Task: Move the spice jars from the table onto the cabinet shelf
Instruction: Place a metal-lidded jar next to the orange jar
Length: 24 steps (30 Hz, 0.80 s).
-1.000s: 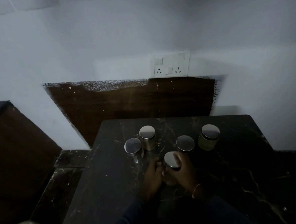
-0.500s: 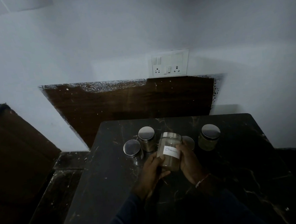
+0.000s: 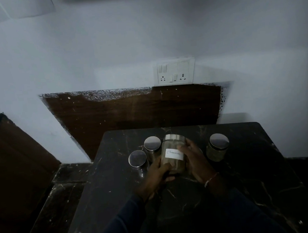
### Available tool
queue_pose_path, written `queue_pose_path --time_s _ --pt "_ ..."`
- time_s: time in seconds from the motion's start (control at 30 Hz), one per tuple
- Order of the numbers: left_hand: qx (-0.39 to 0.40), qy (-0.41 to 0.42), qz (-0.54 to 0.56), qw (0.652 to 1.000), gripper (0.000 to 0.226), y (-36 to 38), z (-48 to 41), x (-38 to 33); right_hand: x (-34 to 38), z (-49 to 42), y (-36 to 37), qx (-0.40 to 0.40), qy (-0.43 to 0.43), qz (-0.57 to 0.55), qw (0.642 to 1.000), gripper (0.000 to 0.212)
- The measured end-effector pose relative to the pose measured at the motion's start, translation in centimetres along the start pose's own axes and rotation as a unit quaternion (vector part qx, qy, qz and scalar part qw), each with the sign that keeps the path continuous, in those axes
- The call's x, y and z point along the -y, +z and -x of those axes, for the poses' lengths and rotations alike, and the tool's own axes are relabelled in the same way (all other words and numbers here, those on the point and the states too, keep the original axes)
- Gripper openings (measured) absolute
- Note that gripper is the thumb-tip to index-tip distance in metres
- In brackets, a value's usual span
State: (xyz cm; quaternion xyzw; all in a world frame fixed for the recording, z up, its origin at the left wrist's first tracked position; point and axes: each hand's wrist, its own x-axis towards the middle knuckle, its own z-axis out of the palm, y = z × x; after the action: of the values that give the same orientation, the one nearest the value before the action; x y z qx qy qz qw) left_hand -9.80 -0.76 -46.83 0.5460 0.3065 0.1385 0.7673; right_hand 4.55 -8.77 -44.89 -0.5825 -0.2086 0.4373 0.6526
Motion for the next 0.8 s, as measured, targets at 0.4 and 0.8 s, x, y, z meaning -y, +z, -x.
queue_pose_path --time_s 0.4,0.8 --pt "-0.010 0.379 -0.230 0.896 0.058 2.6 -0.1 -31.6 31.9 -1.6 7.6 0.020 -0.361 0.162 0.918 0.079" --pt "-0.184 0.521 -0.522 0.650 0.045 4.3 0.5 -52.3 51.0 -2.6 12.8 -0.048 -0.559 0.287 0.776 0.050"
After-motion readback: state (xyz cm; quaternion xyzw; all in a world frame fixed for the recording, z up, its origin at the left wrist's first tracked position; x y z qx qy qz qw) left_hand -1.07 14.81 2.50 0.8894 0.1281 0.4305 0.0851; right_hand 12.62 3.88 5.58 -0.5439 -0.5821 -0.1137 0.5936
